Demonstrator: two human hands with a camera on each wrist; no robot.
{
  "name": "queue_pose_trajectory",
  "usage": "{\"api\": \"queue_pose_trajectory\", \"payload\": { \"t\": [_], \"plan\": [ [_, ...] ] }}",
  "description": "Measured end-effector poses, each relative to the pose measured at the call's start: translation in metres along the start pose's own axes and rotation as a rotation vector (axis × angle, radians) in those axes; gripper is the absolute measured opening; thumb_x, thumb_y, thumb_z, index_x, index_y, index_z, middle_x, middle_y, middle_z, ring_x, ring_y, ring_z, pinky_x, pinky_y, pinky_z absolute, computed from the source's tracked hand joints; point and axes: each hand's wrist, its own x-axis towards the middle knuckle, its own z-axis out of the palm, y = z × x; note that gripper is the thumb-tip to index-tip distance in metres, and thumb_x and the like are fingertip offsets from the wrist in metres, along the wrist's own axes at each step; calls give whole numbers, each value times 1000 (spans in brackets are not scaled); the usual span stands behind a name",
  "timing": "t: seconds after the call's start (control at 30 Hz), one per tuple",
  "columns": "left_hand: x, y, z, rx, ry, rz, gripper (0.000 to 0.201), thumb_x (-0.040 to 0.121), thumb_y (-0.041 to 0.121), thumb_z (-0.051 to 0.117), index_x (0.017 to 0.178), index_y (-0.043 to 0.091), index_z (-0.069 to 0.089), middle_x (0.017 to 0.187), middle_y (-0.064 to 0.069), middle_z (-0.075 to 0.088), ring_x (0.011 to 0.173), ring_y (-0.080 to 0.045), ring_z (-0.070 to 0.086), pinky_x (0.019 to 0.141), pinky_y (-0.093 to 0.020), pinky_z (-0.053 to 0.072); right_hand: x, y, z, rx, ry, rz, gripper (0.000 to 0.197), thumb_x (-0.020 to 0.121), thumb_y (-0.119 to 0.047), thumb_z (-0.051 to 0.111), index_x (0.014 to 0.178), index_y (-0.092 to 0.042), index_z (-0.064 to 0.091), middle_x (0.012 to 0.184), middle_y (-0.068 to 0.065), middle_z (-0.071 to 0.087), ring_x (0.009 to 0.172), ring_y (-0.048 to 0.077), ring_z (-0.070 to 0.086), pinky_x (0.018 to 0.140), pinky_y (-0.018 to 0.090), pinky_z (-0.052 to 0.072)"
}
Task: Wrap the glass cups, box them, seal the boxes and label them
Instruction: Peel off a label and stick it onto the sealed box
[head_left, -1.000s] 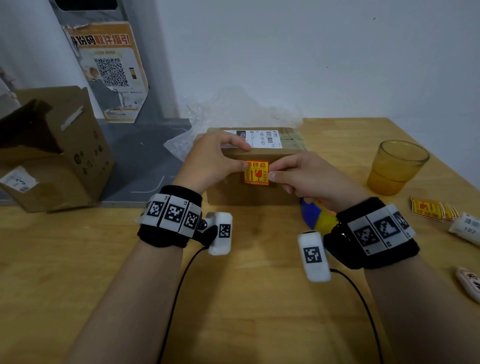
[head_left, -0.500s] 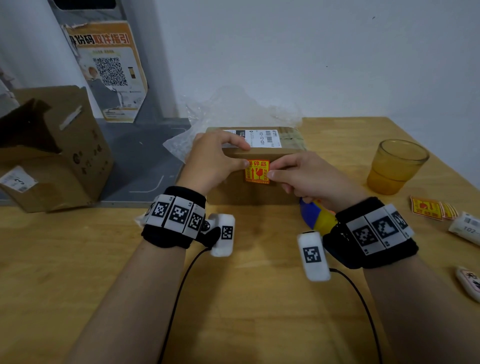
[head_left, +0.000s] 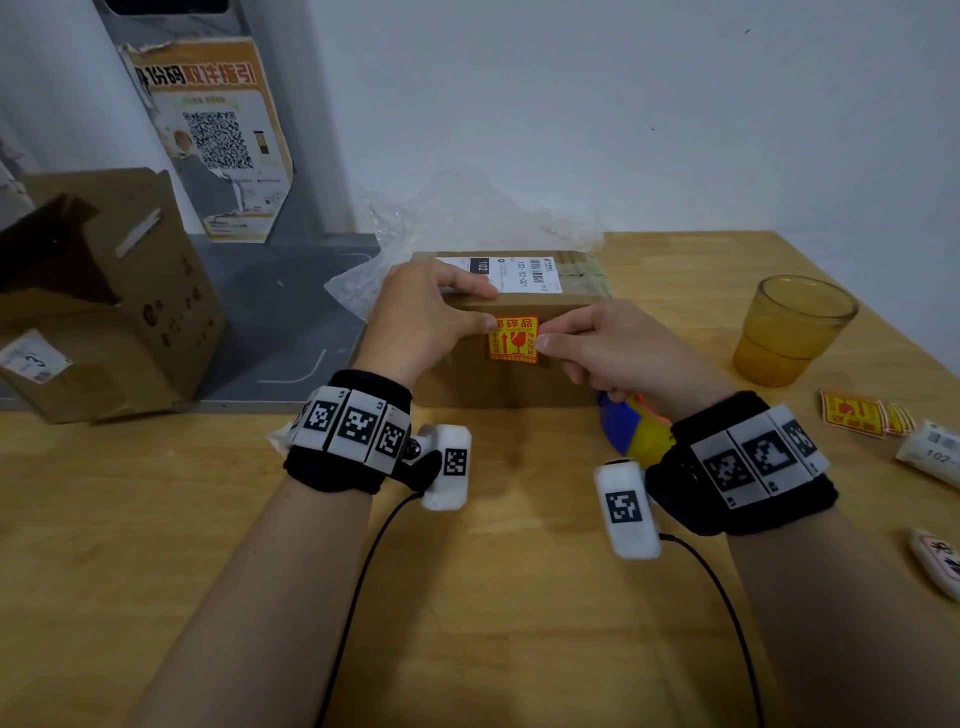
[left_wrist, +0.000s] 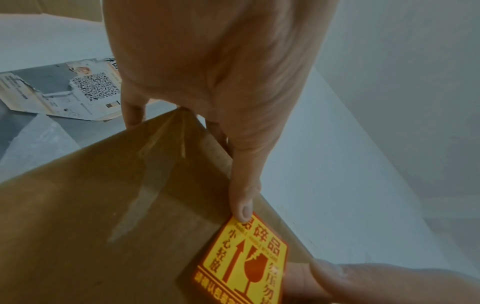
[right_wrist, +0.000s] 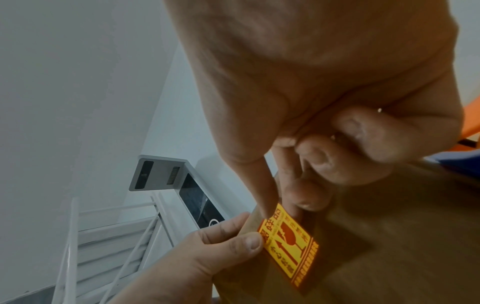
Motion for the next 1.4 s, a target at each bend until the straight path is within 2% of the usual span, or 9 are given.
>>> {"api": "queue_pose_trajectory", "payload": {
  "t": [0.13, 0.43, 0.53, 0.67, 0.9, 1.0, 1.07, 1.17, 1.4],
  "plan": [
    [-1, 1, 0, -6, -3, -18, 28, 77, 16, 90, 95, 33, 77, 124, 10, 67, 99, -3, 60, 55, -2, 47, 0, 1, 0, -33, 4, -9, 17, 98, -35, 66, 112, -32, 76, 54, -6, 58, 36, 4, 38, 37, 21, 31],
    [-1, 3, -1, -4, -9, -52, 28, 77, 17, 89, 99, 31, 78, 128, 7, 67, 113, -10, 60, 56, -2, 45, -1, -2, -2, -75, 25, -11, 13, 99, -39, 64, 104, -37, 77, 53, -7, 61, 36, 3, 40, 41, 23, 35],
    [-1, 2, -1, -7, -6, -49, 28, 77, 17, 90, 97, 32, 78, 128, 7, 68, 116, -11, 62, 67, -9, 49, -2, -2, -3, -103, 32, 6, 19, 98, -40, 66, 87, -30, 78, 49, -6, 58, 35, 3, 40, 43, 24, 36],
    [0, 1, -1, -9, -7, -57, 28, 77, 16, 89, 100, 30, 79, 128, 6, 68, 112, -11, 62, 57, -3, 47, -3, 0, -3, -235, 78, 44, 47, 94, -44, 69, 60, -13, 72, 49, -3, 59, 39, 3, 46, 56, 27, 37],
    [1, -1, 2, 100, 40, -26, 27, 73, 25, 93, 88, 38, 76, 127, 6, 66, 107, -9, 62, 63, -6, 51, -8, -11, -8, -80, 254, -134, 23, 92, -34, 73, 72, -23, 75, 56, -10, 63, 54, 1, 55, 61, 24, 42],
    [2, -2, 9, 187, 102, -17, 30, 66, 35, 96, 79, 42, 70, 119, 8, 65, 112, -13, 61, 87, -34, 60, -7, -12, -9, -26, 431, -223, 11, 91, -31, 70, 82, -29, 76, 79, -13, 68, 81, 4, 62, 70, 22, 45],
    [0, 1, 15, 254, 140, 1, 32, 64, 41, 95, 77, 39, 66, 108, 14, 61, 116, -16, 57, 91, -44, 56, -5, -10, -9, -69, 504, -244, 11, 92, -33, 66, 96, -34, 76, 103, -13, 65, 109, 17, 55, 88, 27, 43],
    [-8, 11, 26, 331, 208, -3, 38, 64, 51, 92, 79, 37, 60, 99, 19, 50, 120, -15, 48, 92, -49, 52, -3, -6, -7, -218, 393, -148, 30, 94, -40, 65, 124, -36, 70, 124, -12, 52, 132, 25, 31, 97, 22, 25],
    [-12, 14, 37, 477, 221, -29, 49, 63, 63, 86, 88, 37, 53, 105, 20, 44, 124, -16, 42, 94, -50, 43, 1, -3, -8, -285, 312, -127, 41, 97, -44, 65, 137, -33, 65, 134, -7, 50, 135, 28, 31, 97, 22, 20]
  ]
}}
